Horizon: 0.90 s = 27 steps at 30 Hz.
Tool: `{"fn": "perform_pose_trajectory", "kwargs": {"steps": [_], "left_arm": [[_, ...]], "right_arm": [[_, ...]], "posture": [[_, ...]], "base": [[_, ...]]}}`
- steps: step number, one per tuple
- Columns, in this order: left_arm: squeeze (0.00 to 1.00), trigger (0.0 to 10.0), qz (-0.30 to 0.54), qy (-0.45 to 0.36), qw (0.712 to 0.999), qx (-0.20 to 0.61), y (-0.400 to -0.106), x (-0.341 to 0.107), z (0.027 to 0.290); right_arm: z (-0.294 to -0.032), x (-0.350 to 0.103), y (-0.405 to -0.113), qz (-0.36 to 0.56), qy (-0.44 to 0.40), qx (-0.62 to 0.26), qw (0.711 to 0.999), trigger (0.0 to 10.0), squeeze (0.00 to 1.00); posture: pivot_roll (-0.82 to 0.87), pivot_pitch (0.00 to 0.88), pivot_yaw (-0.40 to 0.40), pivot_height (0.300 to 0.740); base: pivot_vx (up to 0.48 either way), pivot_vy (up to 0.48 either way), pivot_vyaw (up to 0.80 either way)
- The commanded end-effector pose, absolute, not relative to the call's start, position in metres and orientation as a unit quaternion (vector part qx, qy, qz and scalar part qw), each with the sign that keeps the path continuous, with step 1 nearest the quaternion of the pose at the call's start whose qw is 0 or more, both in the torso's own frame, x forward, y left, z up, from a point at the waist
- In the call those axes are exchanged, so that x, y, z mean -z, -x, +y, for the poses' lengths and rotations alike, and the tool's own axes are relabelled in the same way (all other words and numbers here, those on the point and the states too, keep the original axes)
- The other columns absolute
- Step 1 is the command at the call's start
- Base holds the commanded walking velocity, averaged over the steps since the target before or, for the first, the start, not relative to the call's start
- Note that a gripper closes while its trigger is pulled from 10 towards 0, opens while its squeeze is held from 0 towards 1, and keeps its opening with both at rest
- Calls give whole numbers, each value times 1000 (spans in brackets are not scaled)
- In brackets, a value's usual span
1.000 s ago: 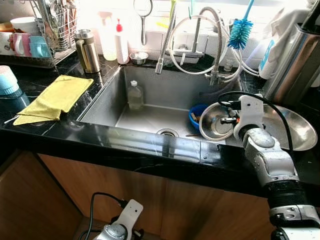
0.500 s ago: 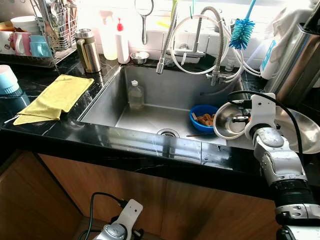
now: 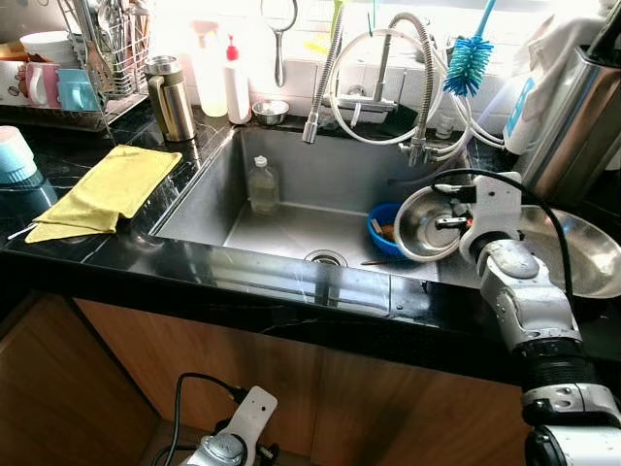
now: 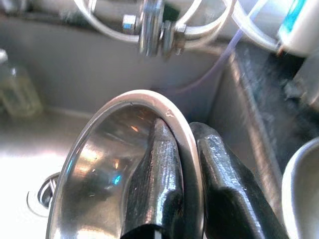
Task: Kitchen organization
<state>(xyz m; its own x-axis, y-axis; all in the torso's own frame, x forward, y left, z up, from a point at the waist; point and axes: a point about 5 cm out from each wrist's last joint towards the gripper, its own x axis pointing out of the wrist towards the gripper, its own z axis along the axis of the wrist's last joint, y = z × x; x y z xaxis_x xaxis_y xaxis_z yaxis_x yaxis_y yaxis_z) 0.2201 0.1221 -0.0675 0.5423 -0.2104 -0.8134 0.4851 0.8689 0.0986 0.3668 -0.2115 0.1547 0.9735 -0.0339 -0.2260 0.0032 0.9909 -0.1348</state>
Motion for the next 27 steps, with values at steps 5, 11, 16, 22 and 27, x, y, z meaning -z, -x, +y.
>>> {"fn": "perform_pose_trajectory", "kwargs": {"steps": [5, 11, 16, 22, 27], "left_arm": [[0, 10000, 430, -158, 867, 196, -223, 66, 123], [0, 10000, 431, -157, 867, 194, -222, 66, 124], [0, 10000, 431, -156, 868, 193, -222, 66, 125], [0, 10000, 429, -155, 869, 191, -222, 66, 125], [0, 10000, 428, -156, 869, 191, -222, 66, 125]], "right_arm": [[-217, -146, -371, 133, 96, 4, 986, 10000, 0], [-223, -140, -371, 143, 91, 3, 986, 10000, 0], [-229, -150, -374, 120, 93, 12, 988, 10000, 0], [-231, -173, -380, 79, 98, 15, 992, 10000, 0], [-223, -166, -381, 98, 107, -21, 989, 10000, 0]], "posture": [[38, 2, -67, 736], [40, 2, -69, 736], [39, 2, -67, 736], [38, 2, -65, 736], [44, 0, -67, 736]], "base": [[0, 0, 0], [0, 0, 0], [0, 0, 0], [0, 0, 0], [0, 0, 0]]}}
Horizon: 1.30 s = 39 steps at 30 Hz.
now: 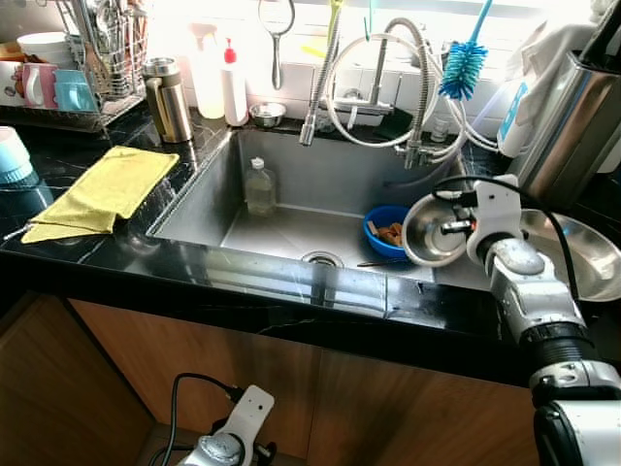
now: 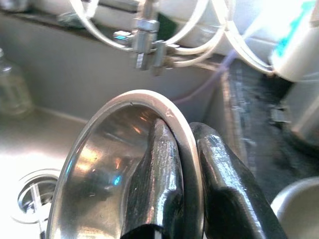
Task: Kitchen organization
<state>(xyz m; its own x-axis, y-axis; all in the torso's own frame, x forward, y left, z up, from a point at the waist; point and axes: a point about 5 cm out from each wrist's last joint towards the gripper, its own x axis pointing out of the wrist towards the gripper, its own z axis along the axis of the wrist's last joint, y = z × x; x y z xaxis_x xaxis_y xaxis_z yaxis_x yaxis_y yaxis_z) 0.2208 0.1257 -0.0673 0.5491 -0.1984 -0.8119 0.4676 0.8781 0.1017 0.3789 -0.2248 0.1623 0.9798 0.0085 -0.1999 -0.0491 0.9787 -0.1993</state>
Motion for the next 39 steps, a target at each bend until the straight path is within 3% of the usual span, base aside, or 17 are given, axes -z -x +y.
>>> {"fn": "perform_pose_trajectory", "kwargs": {"steps": [1, 19, 20, 21, 22, 23, 33, 34, 35, 36, 39], "left_arm": [[0, 10000, 427, -156, 870, 190, -223, 66, 125], [0, 10000, 426, -154, 871, 190, -224, 65, 123], [0, 10000, 425, -154, 871, 190, -224, 65, 123], [0, 10000, 425, -154, 871, 190, -225, 65, 123], [0, 10000, 425, -154, 872, 190, -225, 65, 123], [0, 10000, 425, -153, 872, 190, -225, 65, 123], [0, 10000, 423, -154, 872, 191, -226, 64, 122], [0, 10000, 423, -153, 872, 191, -226, 64, 122], [0, 10000, 423, -153, 872, 191, -226, 64, 122], [0, 10000, 423, -154, 872, 191, -226, 64, 122], [0, 10000, 423, -154, 872, 191, -226, 64, 122]], "right_arm": [[-220, -161, -380, 106, 111, -38, 987, 10000, 0], [-214, -138, -374, 150, 125, -97, 976, 10000, 0], [-214, -138, -374, 150, 124, -97, 976, 10000, 165], [-214, -138, -374, 151, 123, -97, 976, 10000, 651], [-215, -137, -374, 151, 122, -97, 976, 10000, 651], [-215, -137, -374, 151, 122, -96, 976, 10000, 859], [-216, -137, -374, 150, 124, -92, 977, 10000, 773], [-216, -138, -374, 148, 124, -90, 977, 10000, 325], [-216, -138, -375, 147, 123, -88, 977, 10000, 325], [-216, -139, -375, 145, 123, -86, 978, 10000, 0], [-216, -140, -375, 143, 124, -84, 978, 10000, 0]], "posture": [[47, 0, -68, 736], [46, 0, -70, 736], [46, 0, -70, 736], [46, 0, -70, 736], [46, 0, -70, 736], [45, 0, -70, 736], [44, 0, -69, 736], [44, 0, -70, 736], [45, 0, -70, 736], [43, 0, -68, 736], [42, 1, -68, 736]], "base": [[0, 0, 0], [0, 0, 0], [0, 0, 0], [0, 0, 0], [0, 0, 0], [0, 0, 0], [0, 0, 0], [0, 0, 0], [0, 0, 0], [0, 0, 0], [0, 0, 0]]}}
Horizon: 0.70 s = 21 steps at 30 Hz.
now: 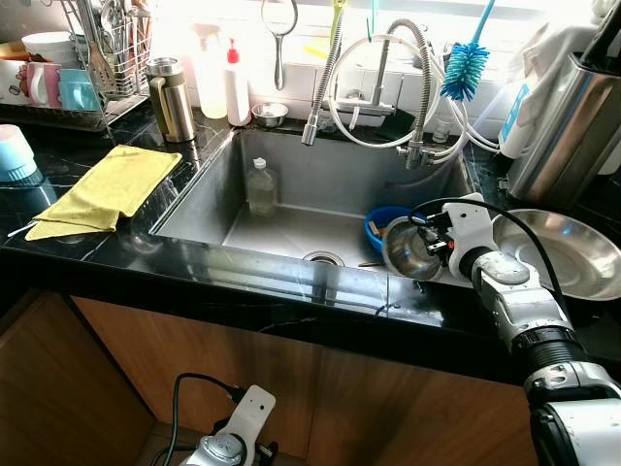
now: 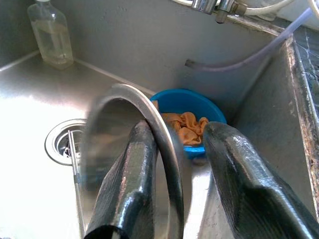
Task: Kitchen organization
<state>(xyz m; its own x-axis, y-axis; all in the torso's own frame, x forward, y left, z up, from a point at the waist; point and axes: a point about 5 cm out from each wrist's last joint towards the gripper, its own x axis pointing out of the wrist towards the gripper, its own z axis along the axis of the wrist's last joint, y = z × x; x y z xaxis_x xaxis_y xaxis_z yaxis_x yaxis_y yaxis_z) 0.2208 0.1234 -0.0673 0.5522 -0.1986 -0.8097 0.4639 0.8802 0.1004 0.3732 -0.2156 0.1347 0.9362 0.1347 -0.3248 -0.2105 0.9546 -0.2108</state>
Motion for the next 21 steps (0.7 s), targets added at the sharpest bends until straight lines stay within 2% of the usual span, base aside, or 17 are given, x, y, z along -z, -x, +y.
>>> {"fn": "perform_pose_trajectory", "kwargs": {"steps": [1, 7, 8, 9, 10, 17, 18, 21], "left_arm": [[0, 10000, 423, -154, 872, 191, -226, 64, 122], [0, 10000, 424, -155, 872, 191, -226, 64, 123], [0, 10000, 424, -155, 871, 191, -225, 64, 123], [0, 10000, 425, -155, 871, 191, -225, 64, 123], [0, 10000, 425, -155, 871, 191, -225, 65, 123], [0, 10000, 425, -156, 871, 192, -225, 65, 123], [0, 10000, 425, -156, 871, 192, -225, 65, 123], [0, 10000, 425, -157, 870, 192, -225, 65, 123]], "right_arm": [[-216, -140, -375, 143, 124, -84, 978, 10000, 0], [-215, -139, -375, 143, 120, -82, 979, 10000, 0], [-214, -138, -374, 143, 117, -84, 979, 10000, 122], [-214, -138, -374, 143, 116, -85, 979, 10000, 596], [-213, -138, -374, 143, 107, -84, 980, 10000, 1000], [-220, -142, -377, 130, 53, -34, 989, 10000, 1000], [-220, -143, -377, 128, 48, -33, 990, 10000, 0], [-220, -147, -378, 119, 33, -30, 992, 10000, 0]], "posture": [[42, 1, -68, 736], [44, 2, -69, 736], [44, 3, -69, 736], [44, 3, -69, 736], [44, 2, -68, 736], [45, 2, -68, 736], [43, 1, -67, 736], [44, 1, -68, 736]], "base": [[0, 0, 0], [0, 0, 0], [0, 0, 0], [0, 0, 0], [0, 0, 0], [0, 0, 0], [0, 0, 0], [0, 0, 0]]}}
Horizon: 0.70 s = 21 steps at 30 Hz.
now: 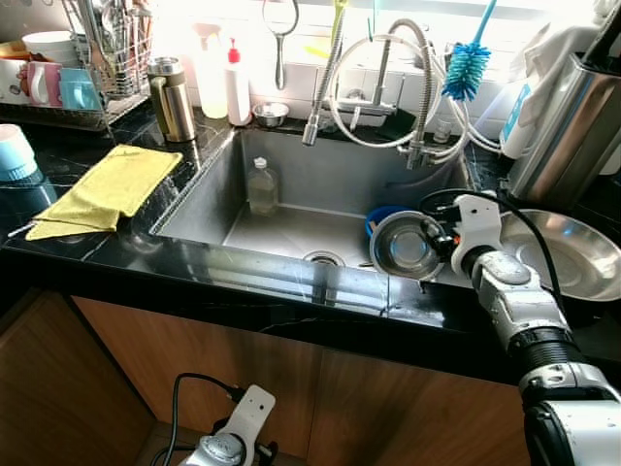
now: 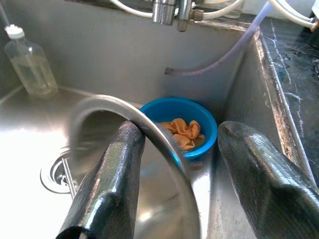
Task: Kitchen organization
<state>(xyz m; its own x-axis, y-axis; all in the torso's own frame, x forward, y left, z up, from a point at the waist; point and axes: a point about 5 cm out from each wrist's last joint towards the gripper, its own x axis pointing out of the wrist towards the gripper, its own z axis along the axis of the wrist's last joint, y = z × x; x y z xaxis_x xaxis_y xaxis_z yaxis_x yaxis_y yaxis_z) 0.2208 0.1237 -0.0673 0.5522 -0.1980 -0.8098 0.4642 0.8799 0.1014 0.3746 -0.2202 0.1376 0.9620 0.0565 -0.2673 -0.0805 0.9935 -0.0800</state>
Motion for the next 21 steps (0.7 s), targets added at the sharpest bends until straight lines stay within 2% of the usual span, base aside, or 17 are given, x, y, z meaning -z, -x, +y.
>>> {"fn": "perform_pose_trajectory", "kwargs": {"steps": [1, 6, 14, 21], "left_arm": [[0, 10000, 425, -157, 870, 192, -225, 65, 123], [0, 10000, 425, -157, 871, 192, -225, 65, 123], [0, 10000, 424, -156, 871, 192, -225, 64, 122], [0, 10000, 423, -157, 871, 193, -225, 64, 121]], "right_arm": [[-220, -148, -379, 117, 27, -30, 992, 10000, 0], [-218, -148, -380, 115, -9, -27, 993, 10000, 0], [-214, -147, -380, 118, -17, -28, 992, 10000, 0], [-213, -174, -381, 40, -14, 5, 999, 10000, 0]], "posture": [[44, 1, -68, 736], [47, 1, -70, 736], [46, 2, -71, 736], [43, 4, -70, 736]], "base": [[0, 0, 0], [0, 0, 0], [0, 0, 0], [0, 0, 0]]}}
